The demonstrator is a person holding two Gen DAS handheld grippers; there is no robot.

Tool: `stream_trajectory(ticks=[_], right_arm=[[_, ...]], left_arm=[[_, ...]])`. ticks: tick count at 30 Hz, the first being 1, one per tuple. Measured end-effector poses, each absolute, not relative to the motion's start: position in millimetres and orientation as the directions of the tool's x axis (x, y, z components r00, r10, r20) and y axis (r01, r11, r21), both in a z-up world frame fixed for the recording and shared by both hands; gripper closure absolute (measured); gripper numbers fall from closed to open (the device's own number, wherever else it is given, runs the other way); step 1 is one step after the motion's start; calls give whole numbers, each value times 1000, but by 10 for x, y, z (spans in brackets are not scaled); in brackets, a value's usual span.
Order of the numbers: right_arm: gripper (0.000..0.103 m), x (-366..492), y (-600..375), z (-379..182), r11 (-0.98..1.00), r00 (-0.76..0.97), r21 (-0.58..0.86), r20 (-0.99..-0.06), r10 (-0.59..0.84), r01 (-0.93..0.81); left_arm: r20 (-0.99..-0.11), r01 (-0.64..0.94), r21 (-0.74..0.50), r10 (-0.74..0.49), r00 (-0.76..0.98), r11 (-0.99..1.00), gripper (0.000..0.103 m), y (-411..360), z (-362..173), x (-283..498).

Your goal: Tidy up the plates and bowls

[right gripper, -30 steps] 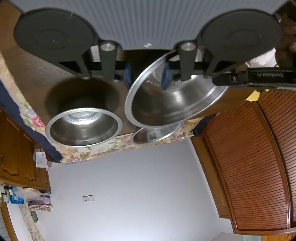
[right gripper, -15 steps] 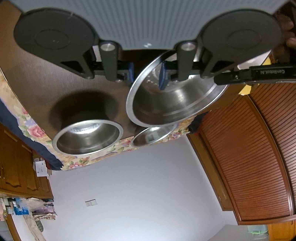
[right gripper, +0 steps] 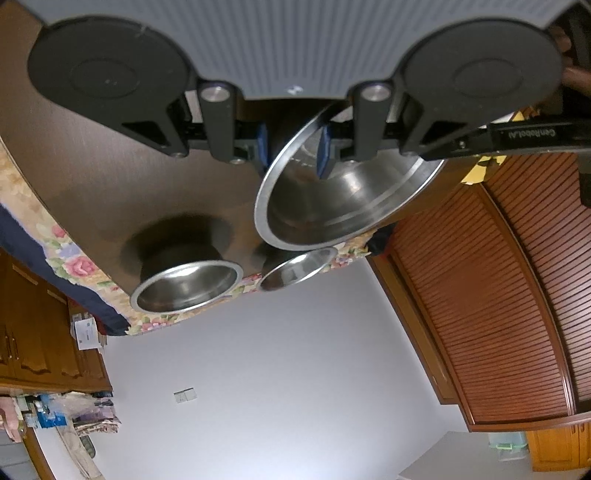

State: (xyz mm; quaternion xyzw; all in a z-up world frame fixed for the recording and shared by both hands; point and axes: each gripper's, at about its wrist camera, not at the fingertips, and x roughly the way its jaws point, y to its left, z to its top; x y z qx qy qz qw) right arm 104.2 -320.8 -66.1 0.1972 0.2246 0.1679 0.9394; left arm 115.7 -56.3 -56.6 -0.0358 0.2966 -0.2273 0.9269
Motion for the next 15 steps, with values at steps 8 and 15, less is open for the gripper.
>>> stream_trajectory(ticks=[8, 15], right_arm=[[75, 924, -3140, -691, 886, 836, 401, -383, 393, -233], [75, 854, -3130, -688, 890, 828, 391, -400, 392, -233]], left_arm=[[-542, 413, -200, -452, 709, 888, 75, -543, -592, 1033], [-547, 414, -198, -451, 706, 888, 74, -518, -643, 931]])
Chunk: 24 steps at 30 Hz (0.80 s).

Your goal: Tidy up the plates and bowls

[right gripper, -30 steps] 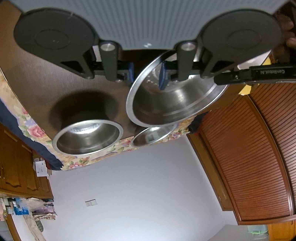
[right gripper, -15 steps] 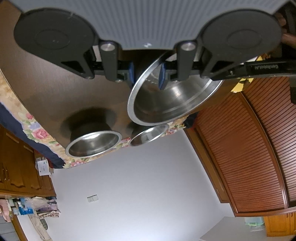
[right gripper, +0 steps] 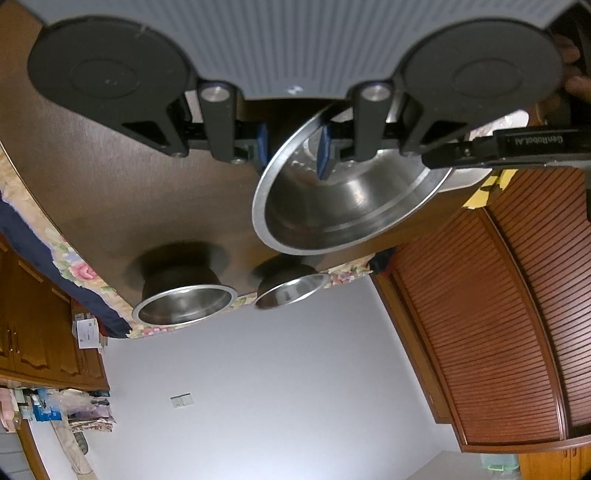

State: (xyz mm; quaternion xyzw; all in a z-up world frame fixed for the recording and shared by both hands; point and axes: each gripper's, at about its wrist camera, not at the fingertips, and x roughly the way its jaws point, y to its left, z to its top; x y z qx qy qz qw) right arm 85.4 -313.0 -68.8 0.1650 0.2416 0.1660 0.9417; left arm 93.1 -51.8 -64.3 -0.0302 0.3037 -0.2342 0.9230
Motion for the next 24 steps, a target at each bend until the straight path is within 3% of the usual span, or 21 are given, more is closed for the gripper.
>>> stream_trajectory(ticks=[24], right_arm=[[74, 816, -3053, -734, 897, 819, 368, -417, 394, -245]], left_arm=[[-543, 397, -204, -441, 715, 895, 71, -450, -745, 892]])
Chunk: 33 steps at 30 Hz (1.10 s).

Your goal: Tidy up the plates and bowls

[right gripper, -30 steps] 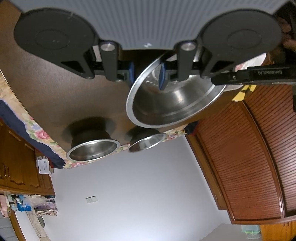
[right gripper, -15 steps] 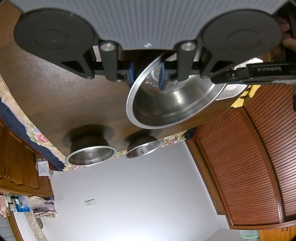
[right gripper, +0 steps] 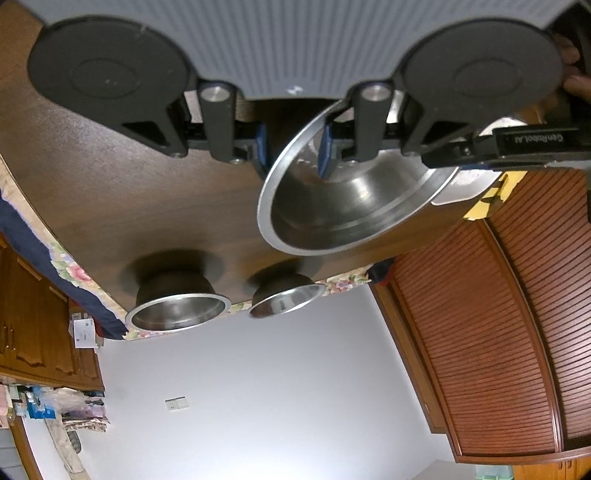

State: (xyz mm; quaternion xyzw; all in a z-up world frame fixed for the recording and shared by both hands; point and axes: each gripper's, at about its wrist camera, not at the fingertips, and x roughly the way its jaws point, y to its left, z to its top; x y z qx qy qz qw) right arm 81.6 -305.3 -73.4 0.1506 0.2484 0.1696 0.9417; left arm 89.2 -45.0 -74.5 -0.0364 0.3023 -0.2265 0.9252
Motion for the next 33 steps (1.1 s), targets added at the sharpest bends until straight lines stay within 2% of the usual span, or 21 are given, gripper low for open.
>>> stream_trajectory(ticks=[3, 10, 16, 33], right_arm=[[73, 828, -3058, -727, 900, 821, 365, -419, 388, -239], [56, 826, -3153, -652, 907, 836, 358, -408, 366, -222], [50, 819, -3253, -463, 916, 857, 329, -377, 351, -230], [48, 1209, -3674, -211, 950, 907, 269, -340, 250, -161]], left_arm=[[-545, 389, -206, -435, 716, 898, 69, -443, -741, 906], [-541, 364, -188, -406, 737, 912, 55, -380, -680, 932], [-525, 350, -162, -381, 761, 923, 50, -323, -546, 988], [-473, 378, -102, -379, 795, 920, 48, -491, -126, 1397]])
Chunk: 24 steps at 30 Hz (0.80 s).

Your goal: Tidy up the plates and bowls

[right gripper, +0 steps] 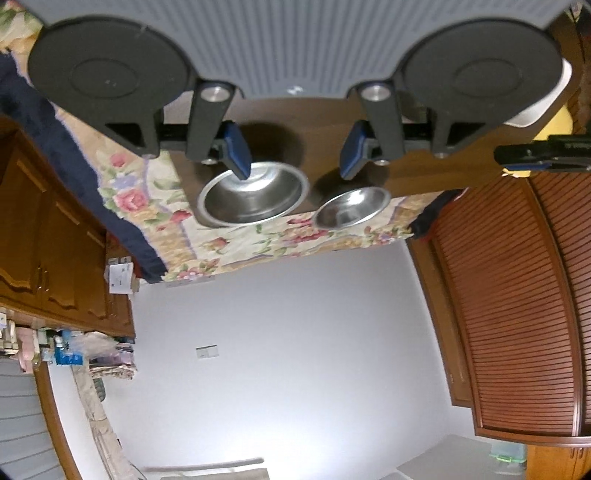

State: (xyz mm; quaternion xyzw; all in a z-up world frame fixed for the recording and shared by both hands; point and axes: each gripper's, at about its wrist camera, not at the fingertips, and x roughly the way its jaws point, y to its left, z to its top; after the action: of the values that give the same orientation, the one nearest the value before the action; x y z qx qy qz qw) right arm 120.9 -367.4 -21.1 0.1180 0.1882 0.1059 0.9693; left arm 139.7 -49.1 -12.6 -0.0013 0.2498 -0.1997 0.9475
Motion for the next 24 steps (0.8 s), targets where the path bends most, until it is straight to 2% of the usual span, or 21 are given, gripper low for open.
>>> stream_trajectory(ticks=[11, 20, 24], right_arm=[[47, 1346, -3832, -215, 953, 912, 273, -343, 224, -132], [44, 1590, -3870, -283, 958, 911, 256, -350, 216, -129], [40, 1717, -3918, -326, 957, 913, 266, -350, 209, -117]], left_arm=[[-478, 418, -56, -392, 786, 907, 46, -719, -27, 1620], [-518, 468, -25, -412, 749, 883, 43, -965, -92, 1910], [-543, 488, -26, -423, 726, 872, 42, -1066, -123, 2079]])
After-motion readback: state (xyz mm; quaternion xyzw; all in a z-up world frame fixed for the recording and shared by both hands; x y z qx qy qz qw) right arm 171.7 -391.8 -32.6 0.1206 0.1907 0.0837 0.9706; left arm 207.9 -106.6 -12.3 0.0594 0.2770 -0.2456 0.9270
